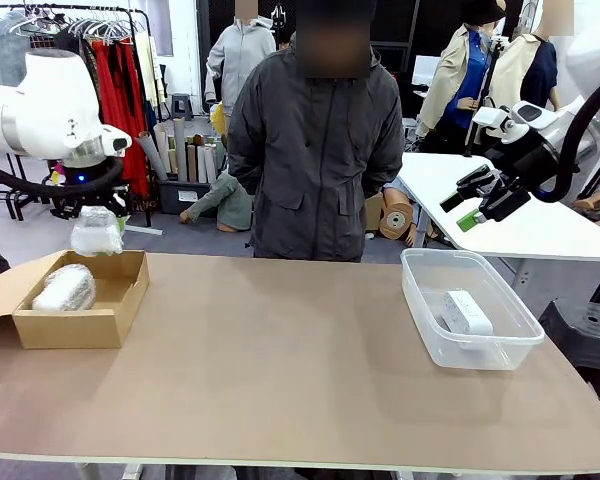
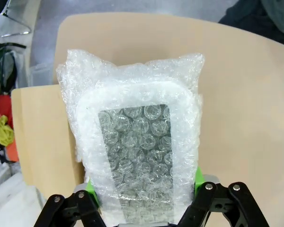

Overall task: Separate and place wrapped and unwrapped clocks.
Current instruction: If the picked Digital clock is wrapped, place it in the Package Box ; if not, place it in the Organizing box.

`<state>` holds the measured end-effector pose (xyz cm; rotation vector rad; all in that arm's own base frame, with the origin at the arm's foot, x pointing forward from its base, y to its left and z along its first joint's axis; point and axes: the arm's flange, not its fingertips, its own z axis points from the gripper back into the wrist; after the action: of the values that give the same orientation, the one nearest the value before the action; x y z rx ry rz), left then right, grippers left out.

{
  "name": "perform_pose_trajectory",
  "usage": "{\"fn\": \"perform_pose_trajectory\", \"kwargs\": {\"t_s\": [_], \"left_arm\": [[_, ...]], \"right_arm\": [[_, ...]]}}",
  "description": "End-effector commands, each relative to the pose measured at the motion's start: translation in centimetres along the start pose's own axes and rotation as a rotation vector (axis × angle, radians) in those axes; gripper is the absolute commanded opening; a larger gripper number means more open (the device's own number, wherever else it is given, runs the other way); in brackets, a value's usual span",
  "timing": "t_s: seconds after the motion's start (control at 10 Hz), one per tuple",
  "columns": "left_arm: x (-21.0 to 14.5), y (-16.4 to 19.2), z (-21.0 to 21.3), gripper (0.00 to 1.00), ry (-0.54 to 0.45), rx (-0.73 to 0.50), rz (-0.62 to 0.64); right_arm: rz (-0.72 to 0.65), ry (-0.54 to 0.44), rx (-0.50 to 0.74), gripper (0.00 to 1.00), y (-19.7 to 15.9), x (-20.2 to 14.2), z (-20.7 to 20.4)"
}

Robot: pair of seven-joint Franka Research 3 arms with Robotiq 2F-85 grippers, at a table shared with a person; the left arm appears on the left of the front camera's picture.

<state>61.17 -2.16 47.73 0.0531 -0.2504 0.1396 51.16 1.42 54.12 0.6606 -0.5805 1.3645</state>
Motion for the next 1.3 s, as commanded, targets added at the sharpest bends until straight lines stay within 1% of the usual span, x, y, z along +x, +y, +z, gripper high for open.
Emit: {"fn": "perform_pose_trajectory", "kwargs": {"t_s": [0.0,0.5,1.2], "left_arm": [[-0.1,-0.1,-0.6,0.00,-0.016,0.060,0.005],[-0.5,0.7,-3.5,0.00,-0.002,0.118,-0.013],[0.0,0.8,-4.6,0.00,0.040,0.119,-0.029]], "right_arm": [[-0.014,-0.001,-0.002,1.00,0.1,0.2,0.1],[-0.014,-0.001,-0.002,1.00,0.1,0.2,0.1],[-0.014,-0.001,-0.002,1.00,0.1,0.2,0.1]]}}
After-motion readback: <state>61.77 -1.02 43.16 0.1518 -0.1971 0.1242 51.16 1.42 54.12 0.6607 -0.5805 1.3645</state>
